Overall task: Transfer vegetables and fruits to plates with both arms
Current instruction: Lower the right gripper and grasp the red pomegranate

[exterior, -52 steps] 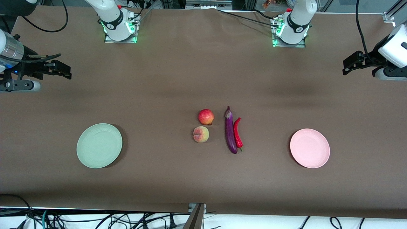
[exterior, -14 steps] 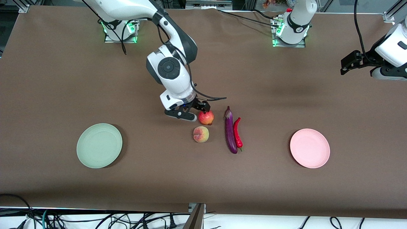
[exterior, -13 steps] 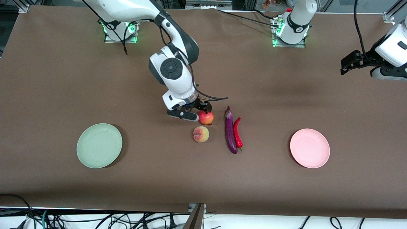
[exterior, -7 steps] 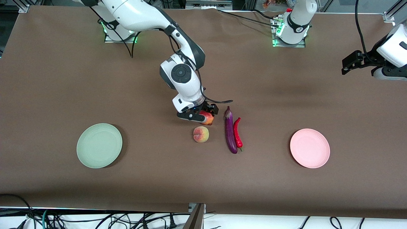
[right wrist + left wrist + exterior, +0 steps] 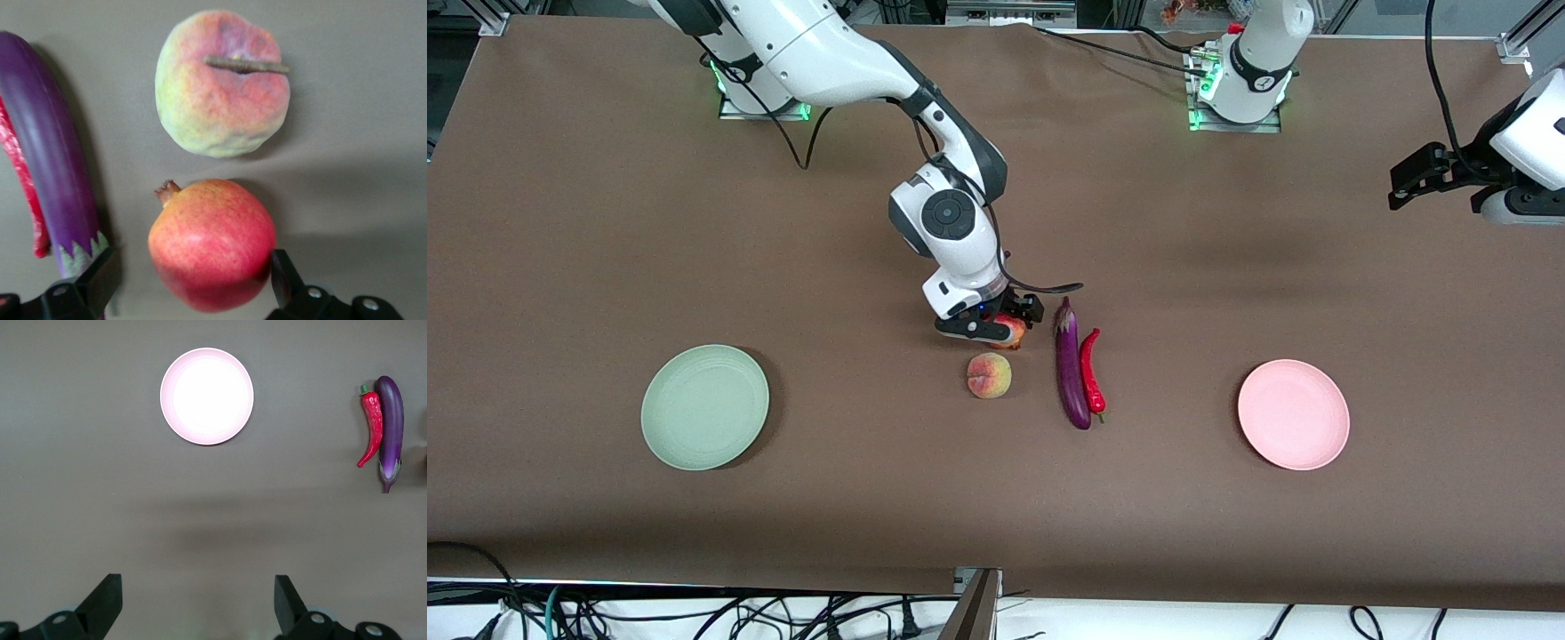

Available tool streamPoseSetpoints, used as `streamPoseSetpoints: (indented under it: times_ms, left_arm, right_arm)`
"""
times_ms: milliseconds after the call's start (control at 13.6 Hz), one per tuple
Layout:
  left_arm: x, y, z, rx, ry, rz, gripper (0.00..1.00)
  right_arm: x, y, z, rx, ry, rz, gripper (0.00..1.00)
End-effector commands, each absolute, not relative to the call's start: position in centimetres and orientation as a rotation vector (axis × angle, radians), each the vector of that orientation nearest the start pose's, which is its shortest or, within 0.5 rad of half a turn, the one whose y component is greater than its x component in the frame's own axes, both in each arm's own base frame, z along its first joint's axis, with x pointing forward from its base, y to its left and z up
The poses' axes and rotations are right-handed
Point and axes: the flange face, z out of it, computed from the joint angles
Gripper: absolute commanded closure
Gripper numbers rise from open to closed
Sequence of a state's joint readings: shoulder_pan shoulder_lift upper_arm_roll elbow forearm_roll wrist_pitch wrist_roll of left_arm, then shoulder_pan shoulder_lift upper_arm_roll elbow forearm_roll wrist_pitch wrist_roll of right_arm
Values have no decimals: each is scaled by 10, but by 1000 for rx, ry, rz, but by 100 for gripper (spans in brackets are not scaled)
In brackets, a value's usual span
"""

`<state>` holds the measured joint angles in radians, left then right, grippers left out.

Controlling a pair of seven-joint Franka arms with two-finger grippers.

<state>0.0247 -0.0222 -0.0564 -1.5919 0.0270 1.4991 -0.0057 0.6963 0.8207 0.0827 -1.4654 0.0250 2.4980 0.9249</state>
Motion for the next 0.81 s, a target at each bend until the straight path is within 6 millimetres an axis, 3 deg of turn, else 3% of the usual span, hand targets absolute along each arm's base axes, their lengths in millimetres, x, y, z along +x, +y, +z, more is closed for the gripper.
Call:
streamPoseSetpoints:
  times_ms: [0,367,514,661,734]
  left_arm:
    - [540,-14,626,-3121,54,110,0]
    - [542,-23,626,-3122,78,95,0]
    - [545,-29,629,-3129,96,48,0]
    - [551,-32,623,-3157,112,44,0]
    - [551,-30,623,-3160,112,44,0]
  right_arm:
    - [532,518,201,-2932,260,-161,0]
    - [521,526,188,-2956,217,-155,3]
    - [522,524,188,-2957,212,-156,52]
    - [526,522,193,-2970,188,-183,69]
    - [527,521,198,-2976,186,-187,72]
